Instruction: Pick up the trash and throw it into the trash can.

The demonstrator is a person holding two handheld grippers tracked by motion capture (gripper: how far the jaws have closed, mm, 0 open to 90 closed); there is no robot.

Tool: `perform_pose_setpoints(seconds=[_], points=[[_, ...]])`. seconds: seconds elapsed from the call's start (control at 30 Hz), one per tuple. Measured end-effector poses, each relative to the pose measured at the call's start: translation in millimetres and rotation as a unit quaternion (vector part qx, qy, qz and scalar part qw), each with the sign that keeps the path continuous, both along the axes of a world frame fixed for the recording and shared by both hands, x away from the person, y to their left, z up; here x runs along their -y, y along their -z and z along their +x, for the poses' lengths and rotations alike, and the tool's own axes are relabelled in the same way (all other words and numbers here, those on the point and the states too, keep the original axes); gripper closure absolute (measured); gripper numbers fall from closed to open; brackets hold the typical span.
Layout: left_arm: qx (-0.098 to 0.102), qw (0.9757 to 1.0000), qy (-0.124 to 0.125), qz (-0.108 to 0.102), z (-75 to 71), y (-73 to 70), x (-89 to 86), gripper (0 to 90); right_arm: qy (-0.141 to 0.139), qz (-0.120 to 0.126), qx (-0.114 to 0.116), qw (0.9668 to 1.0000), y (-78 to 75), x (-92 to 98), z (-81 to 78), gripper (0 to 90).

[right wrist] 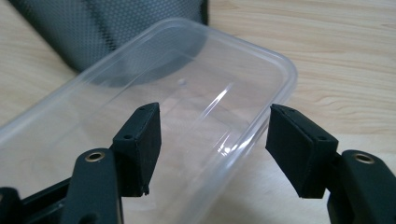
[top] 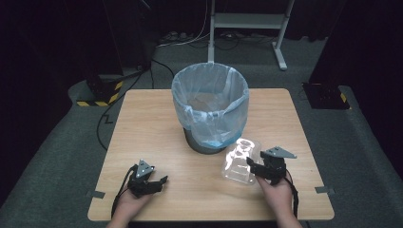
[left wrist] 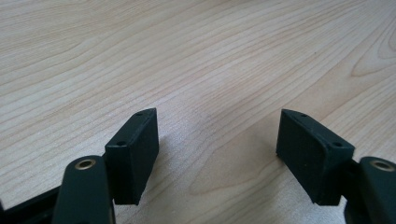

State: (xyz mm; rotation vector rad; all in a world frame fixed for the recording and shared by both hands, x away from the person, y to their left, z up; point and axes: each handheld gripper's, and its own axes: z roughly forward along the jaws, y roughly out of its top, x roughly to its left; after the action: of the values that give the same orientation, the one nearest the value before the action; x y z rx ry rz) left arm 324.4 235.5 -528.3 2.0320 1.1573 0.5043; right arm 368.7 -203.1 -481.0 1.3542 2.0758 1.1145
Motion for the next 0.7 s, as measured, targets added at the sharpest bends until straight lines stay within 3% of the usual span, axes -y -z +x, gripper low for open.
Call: perform_pose_setpoints(seconds=[0.27, 0.43, 0.5, 0.6, 0.67, 0.7], points=[[0.001, 1.0, 0.0, 0.003, -0.2, 0.0, 0.5, 29.7, -0.016, 0.0, 0.015, 0.9998, 0.6, -8.9, -25.5, 42.9], [0.001, 1.0, 0.0, 0.005, -0.3, 0.0, 0.9, 29.9, -0.067, 0.004, 0.011, 0.9977, -3.1, -25.1, -47.9, 51.4], [0.003, 1.0, 0.003, 0.001, -1.6, -0.1, 1.1, 32.0, -0.08, -0.003, 0.02, 0.9966, -6.8, -30.5, -52.9, 52.3], [0.015, 0.9998, 0.009, 0.013, -5.6, -0.6, 4.1, 38.8, -0.061, -0.007, 0.049, 0.9969, -15.5, -27.5, -51.5, 49.1], [0.023, 0.9995, 0.012, 0.02, -7.5, -0.9, 7.2, 42.6, -0.054, -0.005, 0.05, 0.9973, -17.8, -24.3, -47.2, 47.3], [0.031, 0.9989, 0.013, 0.031, -8.3, -2.8, 10.5, 43.9, -0.034, 0.0, 0.054, 0.998, -20.5, -18.1, -34.4, 44.4]])
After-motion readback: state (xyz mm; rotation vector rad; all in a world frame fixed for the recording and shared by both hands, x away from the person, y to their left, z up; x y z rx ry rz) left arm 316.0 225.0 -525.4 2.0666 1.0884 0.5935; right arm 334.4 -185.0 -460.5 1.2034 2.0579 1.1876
